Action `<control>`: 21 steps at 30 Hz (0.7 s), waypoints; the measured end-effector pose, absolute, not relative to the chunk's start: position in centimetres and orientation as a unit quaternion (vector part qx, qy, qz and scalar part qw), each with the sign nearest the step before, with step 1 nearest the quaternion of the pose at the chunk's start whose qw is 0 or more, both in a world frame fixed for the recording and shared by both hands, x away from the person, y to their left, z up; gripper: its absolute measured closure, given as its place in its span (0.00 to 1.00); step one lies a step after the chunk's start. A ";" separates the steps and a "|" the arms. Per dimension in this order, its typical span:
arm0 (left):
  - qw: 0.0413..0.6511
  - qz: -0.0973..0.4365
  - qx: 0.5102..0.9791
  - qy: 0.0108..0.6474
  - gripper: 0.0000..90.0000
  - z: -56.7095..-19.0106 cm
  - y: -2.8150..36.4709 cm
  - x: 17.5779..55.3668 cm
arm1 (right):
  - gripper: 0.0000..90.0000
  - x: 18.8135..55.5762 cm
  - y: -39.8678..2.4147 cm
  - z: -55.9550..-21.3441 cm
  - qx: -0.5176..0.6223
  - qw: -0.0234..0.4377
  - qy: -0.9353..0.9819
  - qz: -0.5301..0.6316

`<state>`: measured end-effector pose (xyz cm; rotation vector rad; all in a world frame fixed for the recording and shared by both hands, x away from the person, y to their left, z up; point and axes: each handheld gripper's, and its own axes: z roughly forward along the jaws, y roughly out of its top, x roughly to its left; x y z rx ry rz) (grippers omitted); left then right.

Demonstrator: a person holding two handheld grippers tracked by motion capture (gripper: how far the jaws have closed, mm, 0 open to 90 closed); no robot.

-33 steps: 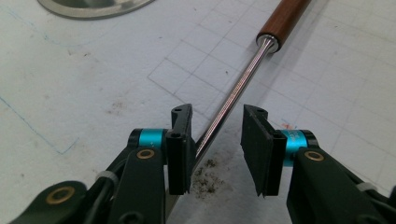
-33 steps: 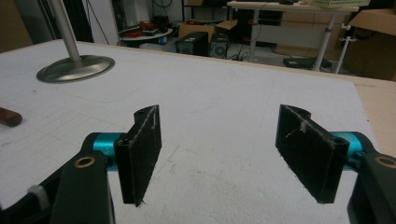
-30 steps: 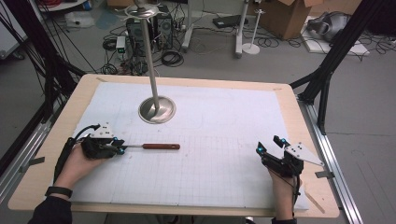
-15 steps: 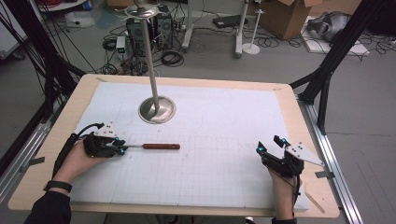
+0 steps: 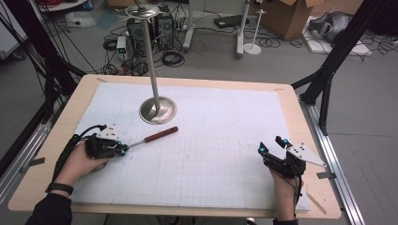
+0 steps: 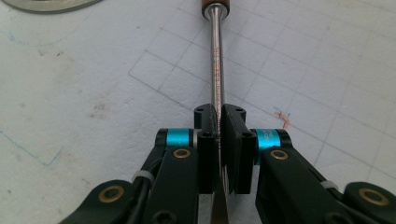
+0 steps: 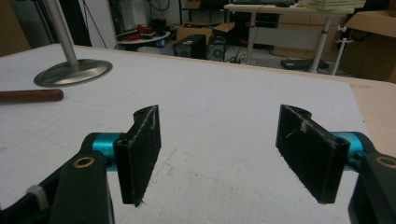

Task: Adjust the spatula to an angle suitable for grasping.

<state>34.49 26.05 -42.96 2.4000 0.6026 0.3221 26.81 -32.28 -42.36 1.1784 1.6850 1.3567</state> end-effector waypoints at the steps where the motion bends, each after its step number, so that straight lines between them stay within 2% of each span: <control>1: 0.323 0.121 0.910 0.232 0.93 -43.0 26.1 34.4 | 0.33 26.8 -32.3 -42.4 0.452 0.332 0.644 0.520; 12: 0.387 0.124 0.880 0.245 0.93 -42.8 27.3 32.9 | 0.33 26.8 -32.3 -42.4 0.452 0.333 0.643 0.521; 21: 0.425 0.149 0.857 0.250 0.93 -41.7 27.4 31.6 | 0.33 26.9 -32.4 -42.4 0.453 0.334 0.640 0.524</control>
